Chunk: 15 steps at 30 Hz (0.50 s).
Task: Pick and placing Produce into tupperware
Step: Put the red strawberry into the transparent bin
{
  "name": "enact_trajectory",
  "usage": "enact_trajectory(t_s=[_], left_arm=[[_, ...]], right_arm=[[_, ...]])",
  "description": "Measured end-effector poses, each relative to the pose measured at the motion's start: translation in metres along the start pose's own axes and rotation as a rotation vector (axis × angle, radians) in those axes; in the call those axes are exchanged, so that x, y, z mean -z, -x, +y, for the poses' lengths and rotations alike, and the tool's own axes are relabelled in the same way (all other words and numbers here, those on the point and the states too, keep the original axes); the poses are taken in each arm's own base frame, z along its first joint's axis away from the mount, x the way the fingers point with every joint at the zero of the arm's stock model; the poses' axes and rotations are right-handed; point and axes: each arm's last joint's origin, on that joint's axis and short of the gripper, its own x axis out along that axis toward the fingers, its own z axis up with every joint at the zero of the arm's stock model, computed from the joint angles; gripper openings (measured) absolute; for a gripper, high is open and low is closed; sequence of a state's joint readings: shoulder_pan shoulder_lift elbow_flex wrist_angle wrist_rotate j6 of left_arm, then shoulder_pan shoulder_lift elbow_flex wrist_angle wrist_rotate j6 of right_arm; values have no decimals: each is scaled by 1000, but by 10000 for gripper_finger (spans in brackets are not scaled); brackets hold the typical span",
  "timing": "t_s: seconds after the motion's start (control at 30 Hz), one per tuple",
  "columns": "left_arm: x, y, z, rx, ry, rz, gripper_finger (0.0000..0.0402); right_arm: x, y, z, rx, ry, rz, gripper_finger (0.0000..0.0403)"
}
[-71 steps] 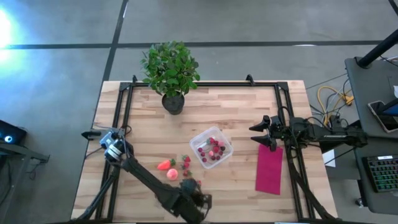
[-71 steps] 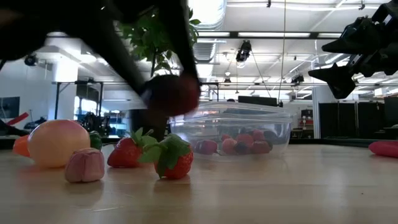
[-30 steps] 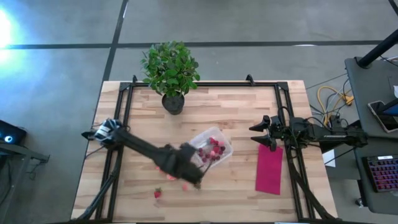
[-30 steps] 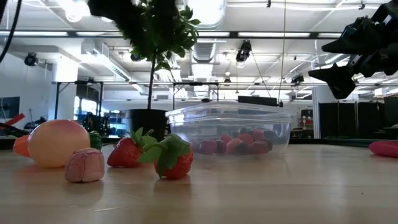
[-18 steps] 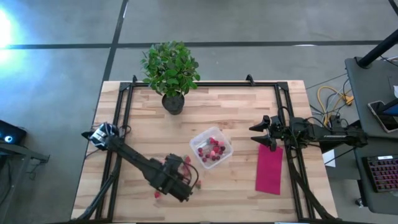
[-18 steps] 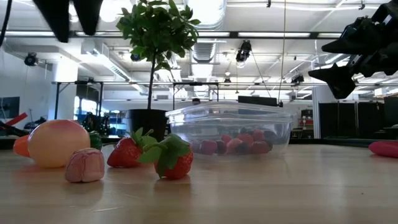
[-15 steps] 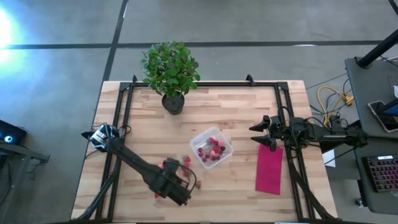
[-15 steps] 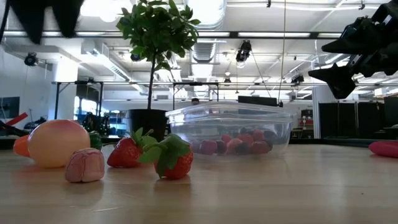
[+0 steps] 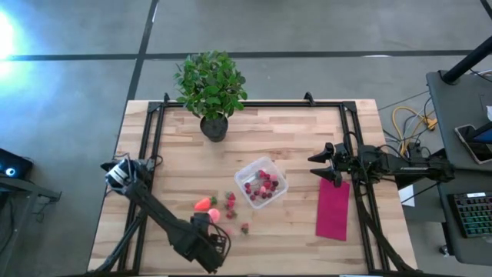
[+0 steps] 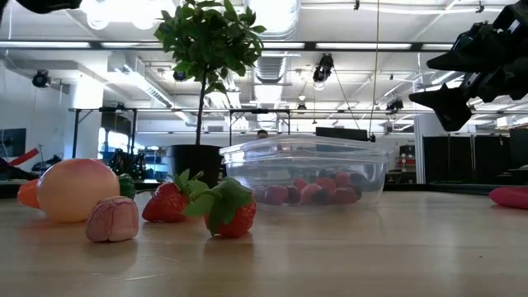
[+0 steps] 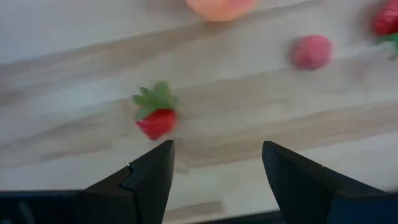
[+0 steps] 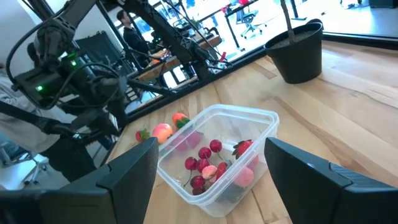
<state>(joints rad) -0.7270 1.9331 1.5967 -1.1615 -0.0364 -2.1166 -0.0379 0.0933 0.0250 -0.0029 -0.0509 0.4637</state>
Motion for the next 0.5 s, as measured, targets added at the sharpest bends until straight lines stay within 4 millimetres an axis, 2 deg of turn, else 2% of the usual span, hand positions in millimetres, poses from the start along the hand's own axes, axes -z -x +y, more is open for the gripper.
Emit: enact_trajectory(t_s=[0.13,0.23,0.5], left_arm=[[1,0,10,-77,-18,-29,228],[1,-8,15,-109,-28,-22,228],[8,-33,19,-53,-47,23,228]], right_arm=[[0,0,0,0,0,0,286],[0,0,0,0,0,0,286],[0,0,0,0,0,1,286]])
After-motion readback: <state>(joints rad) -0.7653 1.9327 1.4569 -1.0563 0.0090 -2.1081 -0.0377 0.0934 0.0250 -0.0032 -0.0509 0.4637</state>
